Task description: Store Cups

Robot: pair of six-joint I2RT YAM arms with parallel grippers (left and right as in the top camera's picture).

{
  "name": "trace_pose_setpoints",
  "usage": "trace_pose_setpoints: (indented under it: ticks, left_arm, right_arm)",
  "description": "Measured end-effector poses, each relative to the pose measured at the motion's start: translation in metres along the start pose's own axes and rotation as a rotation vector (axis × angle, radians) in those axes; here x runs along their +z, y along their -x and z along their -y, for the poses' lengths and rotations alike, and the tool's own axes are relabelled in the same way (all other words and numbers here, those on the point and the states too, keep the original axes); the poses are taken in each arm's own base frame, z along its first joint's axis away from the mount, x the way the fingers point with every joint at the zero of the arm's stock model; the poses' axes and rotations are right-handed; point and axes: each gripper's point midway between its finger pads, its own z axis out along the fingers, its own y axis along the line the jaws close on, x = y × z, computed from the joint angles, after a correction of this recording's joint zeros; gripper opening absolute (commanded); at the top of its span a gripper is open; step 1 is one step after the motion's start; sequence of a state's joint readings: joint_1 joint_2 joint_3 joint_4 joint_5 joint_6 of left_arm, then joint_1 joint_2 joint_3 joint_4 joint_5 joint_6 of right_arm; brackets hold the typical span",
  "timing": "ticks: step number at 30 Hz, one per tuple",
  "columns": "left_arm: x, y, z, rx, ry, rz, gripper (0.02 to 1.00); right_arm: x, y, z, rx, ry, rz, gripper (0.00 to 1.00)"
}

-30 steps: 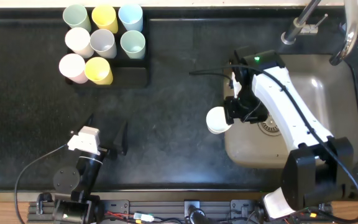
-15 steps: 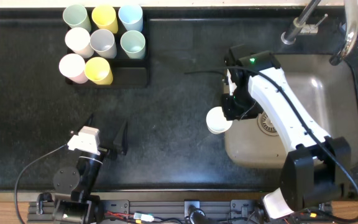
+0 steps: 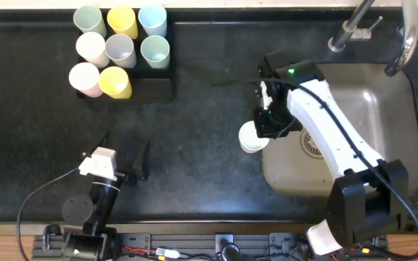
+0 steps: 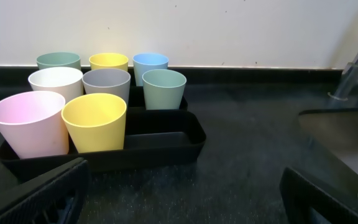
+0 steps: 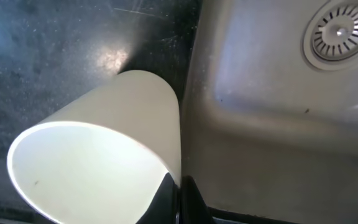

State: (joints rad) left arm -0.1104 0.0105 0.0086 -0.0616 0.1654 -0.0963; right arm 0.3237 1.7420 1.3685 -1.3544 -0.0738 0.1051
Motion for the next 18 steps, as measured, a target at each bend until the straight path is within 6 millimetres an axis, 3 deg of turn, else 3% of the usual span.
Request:
trace_pose_setpoints:
  ticks: [11,14,18]
  left_arm:
    - [0.0,0.0,0.0,0.0,0.0,0.0,1.0]
    - [0.0,0.0,0.0,0.0,0.0,0.0,1.0]
    - [0.0,0.0,0.0,0.0,0.0,0.0,1.0]
  right_arm:
    - [-0.007,0.009,-0.011,-0.026,0.023,0.048,0.042]
    - [-0.035,0.025,-0.026,-0.047,0.043,0.143,0.042]
    - [-0.107,0.058,-0.061,-0.092,0.107,0.375,0.042]
